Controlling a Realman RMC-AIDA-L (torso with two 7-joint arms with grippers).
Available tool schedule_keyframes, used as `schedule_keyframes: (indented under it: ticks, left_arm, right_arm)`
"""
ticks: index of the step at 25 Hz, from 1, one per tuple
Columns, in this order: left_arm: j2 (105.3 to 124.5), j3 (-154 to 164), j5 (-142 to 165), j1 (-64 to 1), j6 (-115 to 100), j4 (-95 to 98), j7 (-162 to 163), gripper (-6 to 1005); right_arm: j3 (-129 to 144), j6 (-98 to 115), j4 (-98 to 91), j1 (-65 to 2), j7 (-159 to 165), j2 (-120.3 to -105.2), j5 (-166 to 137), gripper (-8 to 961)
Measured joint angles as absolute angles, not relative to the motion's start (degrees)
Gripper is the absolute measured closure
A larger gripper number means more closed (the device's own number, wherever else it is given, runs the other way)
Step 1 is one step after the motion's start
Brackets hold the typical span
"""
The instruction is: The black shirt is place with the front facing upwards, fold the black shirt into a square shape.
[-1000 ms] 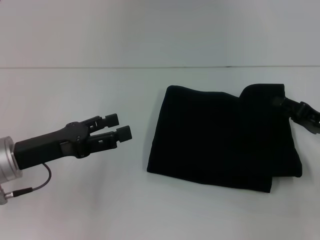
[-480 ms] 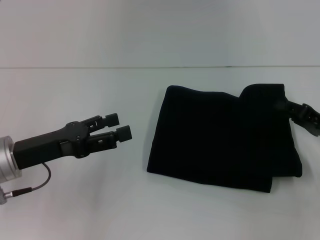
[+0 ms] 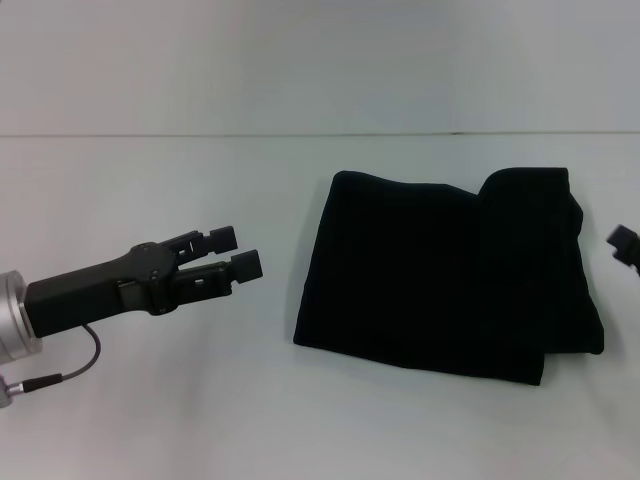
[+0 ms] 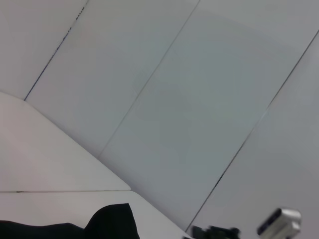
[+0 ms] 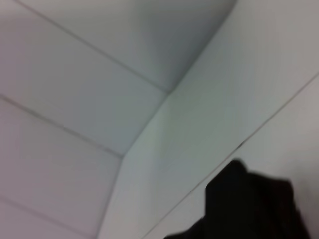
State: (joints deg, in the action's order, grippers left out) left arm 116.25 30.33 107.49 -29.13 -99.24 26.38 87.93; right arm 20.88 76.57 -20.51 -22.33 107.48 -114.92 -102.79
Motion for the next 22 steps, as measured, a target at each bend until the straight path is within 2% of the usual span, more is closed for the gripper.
schedule_keyframes:
  ticks: [3,6,11,17,22]
  left_arm:
    - [116.13,30.3,107.5,-29.2,-99.1,26.5,88.0,49]
    - [116.03,30.3,107.5,-29.3,-98.7,26.7,88.0,50]
    - [115.99,30.2,107.5,-29.8,-98.5,26.6,88.0,49]
    - [116.01,30.2,107.5,-29.9,-98.5,26.6,88.1,49]
    - [116.02,30.2,107.5,-30.0,-98.5,26.5,88.2,49]
  right_arm:
    - [21.2,81.3,-19.8,-19.9,108.5,-113.93,-103.8,710]
    - [21.3,82.0,-19.1,-18.3,109.7,-113.96,-105.2,458]
    - [21.4,80.7,-19.1,-18.3,109.5,-115.13,-107.3,214]
    - [21.4,80.6,-19.1,-19.8,109.4,-115.69,-109.1,94]
    - [21.7,80.6,-19.1,-20.4,109.2,-115.83,-109.3,103]
